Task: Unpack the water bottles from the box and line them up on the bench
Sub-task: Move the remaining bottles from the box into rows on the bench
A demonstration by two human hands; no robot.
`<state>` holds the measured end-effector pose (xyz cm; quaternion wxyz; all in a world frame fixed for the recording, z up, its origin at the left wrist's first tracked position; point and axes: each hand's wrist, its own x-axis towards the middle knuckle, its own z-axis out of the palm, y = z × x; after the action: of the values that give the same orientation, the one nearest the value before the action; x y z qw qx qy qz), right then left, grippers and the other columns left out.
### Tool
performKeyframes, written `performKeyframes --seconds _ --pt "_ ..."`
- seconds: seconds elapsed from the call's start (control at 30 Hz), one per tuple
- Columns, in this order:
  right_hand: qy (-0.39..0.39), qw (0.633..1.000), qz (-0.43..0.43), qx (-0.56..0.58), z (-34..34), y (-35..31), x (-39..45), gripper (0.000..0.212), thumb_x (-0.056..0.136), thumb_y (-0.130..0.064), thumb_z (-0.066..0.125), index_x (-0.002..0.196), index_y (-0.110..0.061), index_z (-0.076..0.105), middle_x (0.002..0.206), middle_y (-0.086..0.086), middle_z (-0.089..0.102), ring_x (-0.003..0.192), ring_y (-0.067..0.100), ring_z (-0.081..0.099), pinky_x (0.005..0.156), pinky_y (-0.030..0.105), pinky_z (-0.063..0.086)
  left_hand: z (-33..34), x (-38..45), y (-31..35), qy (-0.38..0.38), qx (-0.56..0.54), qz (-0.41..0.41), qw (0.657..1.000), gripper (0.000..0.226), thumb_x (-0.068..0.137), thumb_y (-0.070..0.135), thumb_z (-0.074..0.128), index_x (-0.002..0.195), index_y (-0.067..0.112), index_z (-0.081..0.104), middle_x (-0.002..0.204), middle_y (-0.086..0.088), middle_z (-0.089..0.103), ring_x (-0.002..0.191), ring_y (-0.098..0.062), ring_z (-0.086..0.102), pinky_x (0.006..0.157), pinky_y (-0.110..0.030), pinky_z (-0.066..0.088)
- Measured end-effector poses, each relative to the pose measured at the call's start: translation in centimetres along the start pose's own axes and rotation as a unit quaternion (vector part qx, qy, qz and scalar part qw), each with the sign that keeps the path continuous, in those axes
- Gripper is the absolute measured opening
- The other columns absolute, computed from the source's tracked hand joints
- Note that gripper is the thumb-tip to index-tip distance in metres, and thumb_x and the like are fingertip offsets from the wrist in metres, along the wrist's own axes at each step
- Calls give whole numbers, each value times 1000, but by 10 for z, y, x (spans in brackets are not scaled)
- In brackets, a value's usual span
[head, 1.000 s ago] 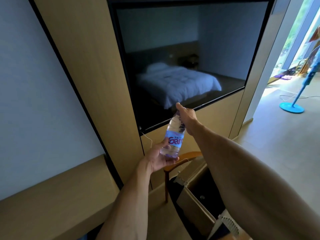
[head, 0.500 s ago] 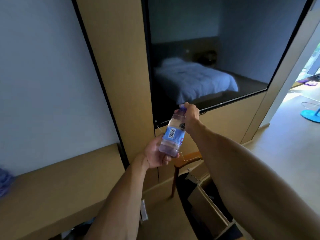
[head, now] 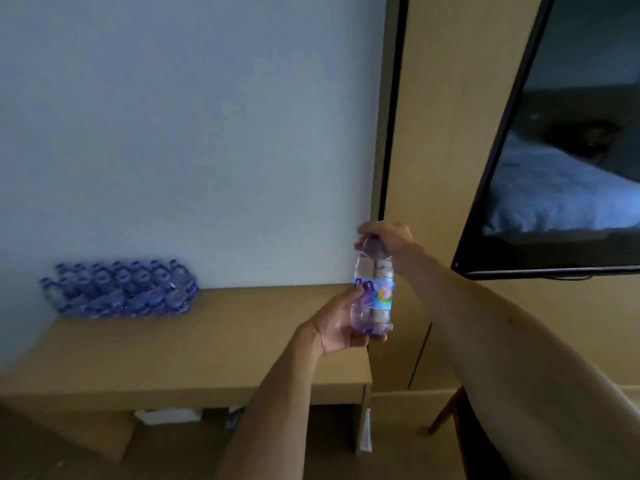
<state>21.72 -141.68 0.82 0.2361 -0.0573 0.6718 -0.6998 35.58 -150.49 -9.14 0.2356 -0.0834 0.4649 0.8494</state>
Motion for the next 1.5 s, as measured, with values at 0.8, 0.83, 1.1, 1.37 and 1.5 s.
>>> performKeyframes --seconds 0.8,0.83,1.1,1.37,1.5 --pt "-56 997 23 -56 343 94 -21 30 74 -22 70 47 -11 64 58 12 67 59 29 67 64 38 58 -211 -256 -19 246 -184 138 942 71 88 68 40 102 9 76 103 -28 68 58 -20 57 49 -24 42" --pt "-67 995 26 -65 353 94 -23 29 75 -23 70 50 -11 64 61 13 66 64 29 66 68 41 58 -212 -263 -20 251 -173 146 941 65 87 66 46 101 9 77 98 -26 68 59 -21 58 50 -24 44" --pt "-183 953 27 -239 433 108 -43 18 82 -22 62 73 -6 60 67 7 60 61 24 54 58 29 44 -225 -313 -47 374 -171 197 890 57 75 40 75 115 2 61 85 -16 68 69 -29 66 61 -31 48" --pt "-270 929 37 -252 509 143 -55 24 83 -26 62 62 -15 57 69 7 58 49 17 47 52 24 36 -263 -365 -67 501 -248 210 802 69 72 47 71 124 3 58 85 -16 64 64 -25 59 56 -29 46" --pt "-331 908 31 -256 548 156 -52 28 83 -30 69 61 -14 59 57 4 56 46 16 46 49 23 37 -288 -390 -71 526 -271 212 777 59 84 57 55 109 5 68 81 -15 66 59 -23 59 53 -27 47"
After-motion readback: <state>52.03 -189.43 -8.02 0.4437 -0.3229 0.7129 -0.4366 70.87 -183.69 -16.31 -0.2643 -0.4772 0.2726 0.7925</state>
